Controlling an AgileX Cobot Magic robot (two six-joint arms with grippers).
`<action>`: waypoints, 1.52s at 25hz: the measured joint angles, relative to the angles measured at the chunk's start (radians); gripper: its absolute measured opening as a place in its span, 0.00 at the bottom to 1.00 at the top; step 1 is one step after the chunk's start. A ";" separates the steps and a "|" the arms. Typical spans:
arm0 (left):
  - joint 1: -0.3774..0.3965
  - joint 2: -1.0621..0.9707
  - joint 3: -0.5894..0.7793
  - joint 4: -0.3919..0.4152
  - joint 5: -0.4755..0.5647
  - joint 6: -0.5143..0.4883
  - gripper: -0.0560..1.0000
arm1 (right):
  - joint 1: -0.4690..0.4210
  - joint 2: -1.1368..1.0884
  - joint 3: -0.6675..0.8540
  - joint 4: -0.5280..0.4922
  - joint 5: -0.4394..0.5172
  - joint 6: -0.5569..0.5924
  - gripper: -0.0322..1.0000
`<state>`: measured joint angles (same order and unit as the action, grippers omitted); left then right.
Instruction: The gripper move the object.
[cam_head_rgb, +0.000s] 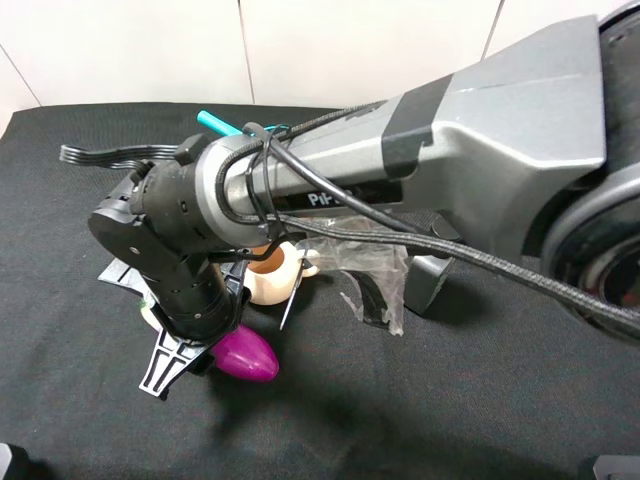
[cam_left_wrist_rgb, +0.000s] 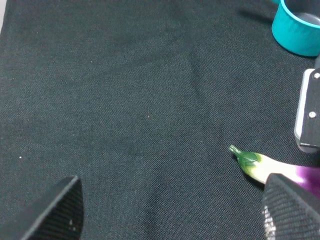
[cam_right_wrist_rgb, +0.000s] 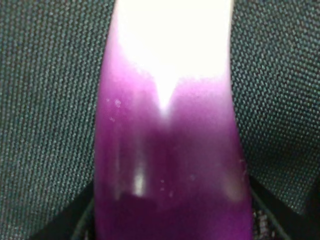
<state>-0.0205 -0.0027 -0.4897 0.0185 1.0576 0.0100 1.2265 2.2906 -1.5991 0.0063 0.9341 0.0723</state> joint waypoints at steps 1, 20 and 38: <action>0.000 0.000 0.000 0.000 0.000 0.000 0.78 | 0.000 0.000 0.000 0.000 0.000 0.000 0.41; 0.000 0.000 0.000 0.000 0.000 0.000 0.78 | 0.000 0.000 0.000 0.003 -0.001 0.000 0.59; 0.000 0.000 0.000 0.000 0.000 0.000 0.78 | 0.000 0.000 0.000 0.003 -0.001 -0.019 0.70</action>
<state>-0.0205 -0.0027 -0.4897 0.0185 1.0576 0.0100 1.2265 2.2906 -1.5991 0.0094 0.9334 0.0531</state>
